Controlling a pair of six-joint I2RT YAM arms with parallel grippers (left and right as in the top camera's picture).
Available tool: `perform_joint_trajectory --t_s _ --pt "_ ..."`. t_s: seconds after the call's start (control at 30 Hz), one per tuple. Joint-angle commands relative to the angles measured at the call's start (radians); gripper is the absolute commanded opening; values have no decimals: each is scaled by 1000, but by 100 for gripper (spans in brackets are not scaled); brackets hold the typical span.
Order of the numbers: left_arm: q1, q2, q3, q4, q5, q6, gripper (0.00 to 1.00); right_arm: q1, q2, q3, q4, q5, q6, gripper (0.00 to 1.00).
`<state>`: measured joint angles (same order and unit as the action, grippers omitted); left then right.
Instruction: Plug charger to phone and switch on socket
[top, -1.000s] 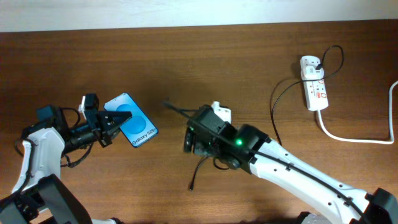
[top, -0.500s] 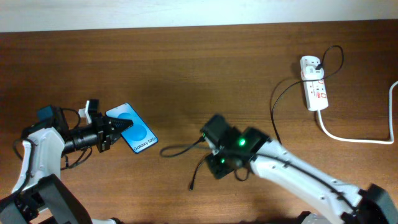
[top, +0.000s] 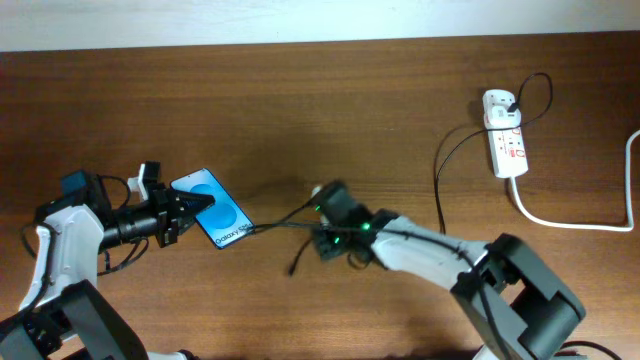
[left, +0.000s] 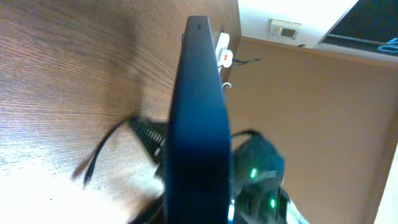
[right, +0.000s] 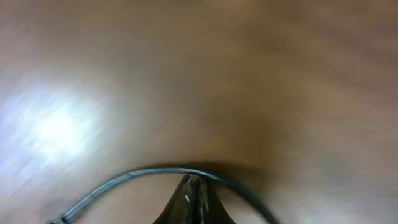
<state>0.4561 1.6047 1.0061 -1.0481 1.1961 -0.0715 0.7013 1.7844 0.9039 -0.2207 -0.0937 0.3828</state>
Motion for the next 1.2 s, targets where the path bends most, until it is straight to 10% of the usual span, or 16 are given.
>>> perform_joint_trajectory --t_s 0.0,0.2,0.57,0.7,1.17 --pt "3 2 12 -9 33 12 0 -150 8 24 27 13 21 4" --pt "3 2 12 -35 -45 12 0 -250 -2 338 -154 -254 -237 6" --pt "3 2 12 -34 -89 12 0 -249 37 576 -717 -400 -1057 63" --pt "3 2 12 -35 -94 12 0 -225 136 577 -677 -459 -1066 76" --pt "3 2 12 -39 -95 12 0 -85 388 576 -369 -354 -1221 74"
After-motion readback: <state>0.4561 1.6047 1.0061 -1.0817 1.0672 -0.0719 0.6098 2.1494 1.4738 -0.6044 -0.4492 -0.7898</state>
